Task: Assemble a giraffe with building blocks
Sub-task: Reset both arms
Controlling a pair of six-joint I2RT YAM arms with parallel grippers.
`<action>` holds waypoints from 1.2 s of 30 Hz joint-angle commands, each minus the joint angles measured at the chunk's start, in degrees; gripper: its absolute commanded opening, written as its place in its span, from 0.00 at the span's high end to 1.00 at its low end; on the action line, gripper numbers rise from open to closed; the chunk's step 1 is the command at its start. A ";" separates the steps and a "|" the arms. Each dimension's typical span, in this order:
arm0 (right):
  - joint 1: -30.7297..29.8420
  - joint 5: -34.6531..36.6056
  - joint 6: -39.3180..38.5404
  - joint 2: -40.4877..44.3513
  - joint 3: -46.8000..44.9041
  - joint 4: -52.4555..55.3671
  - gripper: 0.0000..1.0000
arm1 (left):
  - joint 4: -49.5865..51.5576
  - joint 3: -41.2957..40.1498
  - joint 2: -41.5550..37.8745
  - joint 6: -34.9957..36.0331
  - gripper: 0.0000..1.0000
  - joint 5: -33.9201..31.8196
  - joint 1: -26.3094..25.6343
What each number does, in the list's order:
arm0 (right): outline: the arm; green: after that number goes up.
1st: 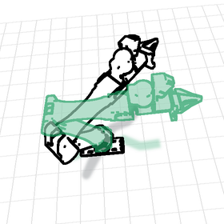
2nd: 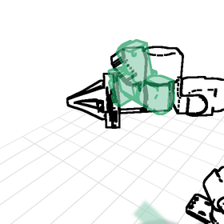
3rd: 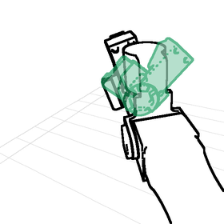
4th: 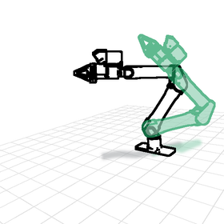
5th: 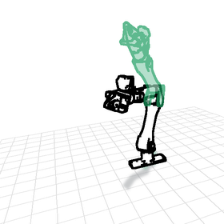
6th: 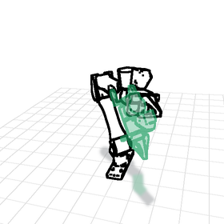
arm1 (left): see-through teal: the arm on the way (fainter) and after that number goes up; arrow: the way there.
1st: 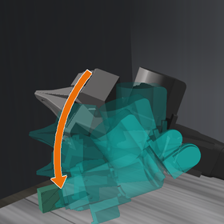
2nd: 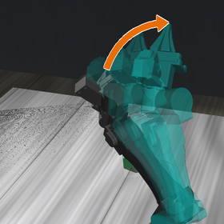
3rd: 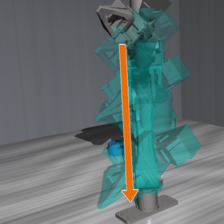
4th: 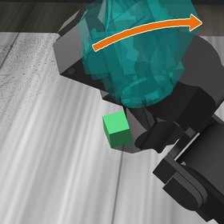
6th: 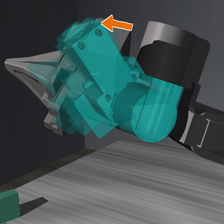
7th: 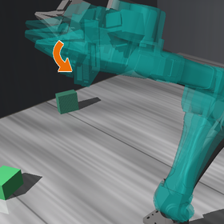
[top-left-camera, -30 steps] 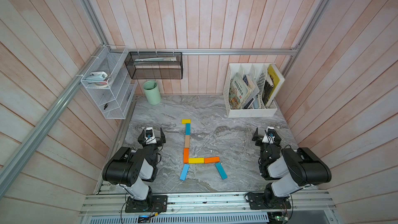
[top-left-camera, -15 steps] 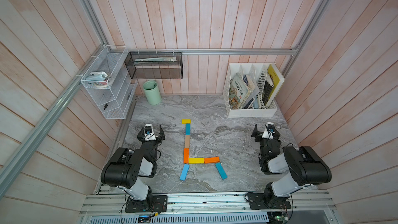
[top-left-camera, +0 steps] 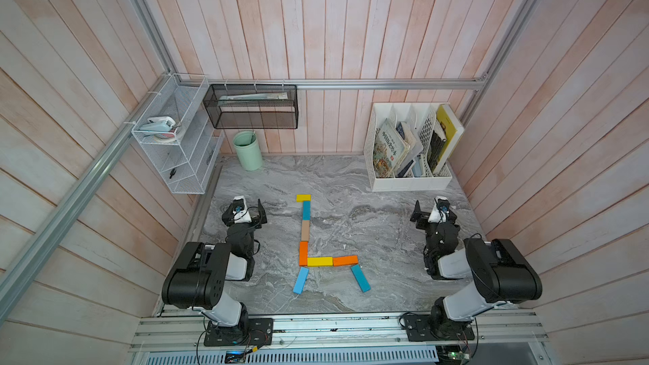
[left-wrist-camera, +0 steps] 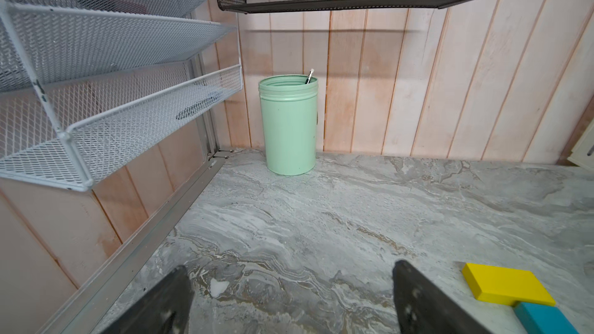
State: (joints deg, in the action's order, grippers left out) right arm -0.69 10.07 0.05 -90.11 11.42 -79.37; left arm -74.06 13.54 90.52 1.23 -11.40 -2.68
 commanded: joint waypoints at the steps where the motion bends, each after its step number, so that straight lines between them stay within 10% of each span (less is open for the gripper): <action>1: 0.19 -1.37 1.05 0.63 0.21 1.77 0.02 | 5.11 1.47 -0.73 -1.78 0.00 3.17 1.45; 36: 0.54 -2.33 1.21 0.67 0.53 2.21 0.02 | 4.67 1.16 -0.92 -2.03 0.00 3.66 1.80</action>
State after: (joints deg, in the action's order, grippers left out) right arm -0.56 8.73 0.43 -90.11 11.42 -78.15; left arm -69.34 14.26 90.30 -0.25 -8.73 -1.17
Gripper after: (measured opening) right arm 0.981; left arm 0.999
